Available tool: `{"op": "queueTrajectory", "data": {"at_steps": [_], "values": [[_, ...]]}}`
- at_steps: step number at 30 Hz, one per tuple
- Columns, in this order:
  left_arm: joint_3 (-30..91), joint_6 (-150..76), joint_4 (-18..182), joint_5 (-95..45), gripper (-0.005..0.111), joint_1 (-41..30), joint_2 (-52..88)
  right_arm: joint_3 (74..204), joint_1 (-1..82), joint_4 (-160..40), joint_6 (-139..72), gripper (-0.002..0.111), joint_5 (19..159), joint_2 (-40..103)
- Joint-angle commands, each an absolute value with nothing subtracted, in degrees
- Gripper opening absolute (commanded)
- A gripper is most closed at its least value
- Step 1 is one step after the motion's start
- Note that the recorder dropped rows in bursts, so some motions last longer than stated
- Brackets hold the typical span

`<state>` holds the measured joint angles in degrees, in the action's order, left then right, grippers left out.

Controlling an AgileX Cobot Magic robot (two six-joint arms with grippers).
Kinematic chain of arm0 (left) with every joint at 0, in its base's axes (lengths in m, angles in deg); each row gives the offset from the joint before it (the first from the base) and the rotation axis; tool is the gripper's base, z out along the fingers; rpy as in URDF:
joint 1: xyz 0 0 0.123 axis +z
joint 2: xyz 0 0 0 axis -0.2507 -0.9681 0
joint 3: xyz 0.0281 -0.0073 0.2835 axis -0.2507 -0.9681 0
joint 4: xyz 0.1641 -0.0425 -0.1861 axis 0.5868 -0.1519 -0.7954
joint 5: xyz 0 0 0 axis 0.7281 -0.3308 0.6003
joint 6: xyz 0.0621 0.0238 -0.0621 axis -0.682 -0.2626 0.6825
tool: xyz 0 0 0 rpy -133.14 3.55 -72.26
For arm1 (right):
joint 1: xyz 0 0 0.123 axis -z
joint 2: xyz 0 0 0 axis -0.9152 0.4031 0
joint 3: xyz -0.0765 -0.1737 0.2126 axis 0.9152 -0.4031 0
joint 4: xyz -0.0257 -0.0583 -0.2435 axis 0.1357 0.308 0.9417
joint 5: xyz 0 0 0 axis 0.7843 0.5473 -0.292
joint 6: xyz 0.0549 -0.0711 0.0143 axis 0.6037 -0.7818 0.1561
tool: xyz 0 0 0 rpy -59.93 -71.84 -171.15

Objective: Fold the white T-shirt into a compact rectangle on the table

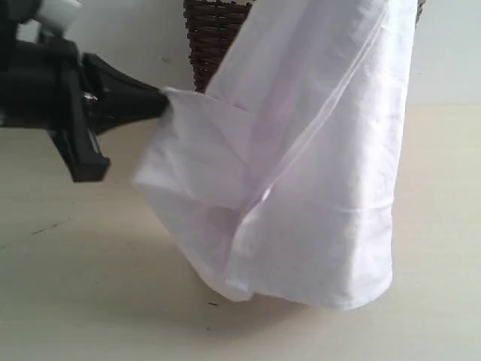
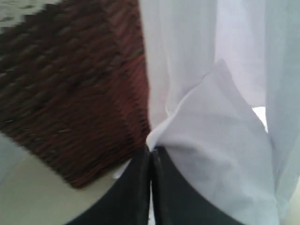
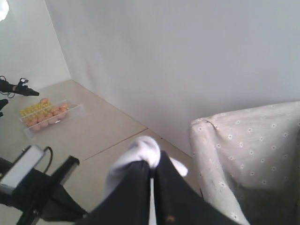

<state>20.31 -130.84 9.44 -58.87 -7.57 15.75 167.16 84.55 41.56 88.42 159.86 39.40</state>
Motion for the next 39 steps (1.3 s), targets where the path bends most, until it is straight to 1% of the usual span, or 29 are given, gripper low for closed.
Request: {"op": "queueTrajectory", "data": {"at_steps": [1, 4, 8, 15, 19, 23, 28, 31, 36, 39], "values": [[20.76, -122.11, 20.39, -51.37, 0.000, -2.19, 24.13, 166.18, 85.37, 39.76, 88.48, 0.000, 159.28, 38.90], [23.19, -114.30, 29.96, -48.65, 0.000, 0.36, 29.11, 162.48, 85.37, 39.76, 88.48, 0.000, 159.28, 38.90], [28.41, -105.94, 42.13, -49.14, 0.000, 2.76, 33.48, 157.37, 85.37, 39.76, 88.48, 0.000, 159.28, 38.90], [34.77, -70.35, 85.30, -50.01, 0.000, 1.65, 34.97, 149.34, 85.37, 39.76, 88.48, 0.000, 159.28, 38.05], [34.92, -60.22, 99.84, -51.72, 0.000, -0.49, 35.36, 145.37, 85.67, 39.76, 88.48, 0.000, 159.28, 38.00], [34.92, -50.38, 112.17, -54.00, 0.000, -2.08, 35.83, 141.62, 89.11, 39.76, 88.48, 0.000, 159.28, 37.13], [34.77, -43.99, 117.04, -56.77, 0.000, -3.29, 36.49, 139.50, 94.62, 39.76, 88.48, 0.000, 159.28, 36.27], [33.16, -40.48, 116.87, -56.77, 0.000, -3.29, 36.49, 139.50, 95.06, 39.76, 88.48, 0.000, 159.28, 36.95], [28.60, -32.43, 116.76, -55.92, 0.000, -3.16, 36.38, 139.50, 96.56, 39.76, 88.48, 0.000, 153.71, 37.63], [25.99, -32.22, 116.61, -53.96, 0.000, -3.16, 36.38, 139.50, 98.25, 39.76, 88.48, 0.000, 151.50, 37.51]]}}
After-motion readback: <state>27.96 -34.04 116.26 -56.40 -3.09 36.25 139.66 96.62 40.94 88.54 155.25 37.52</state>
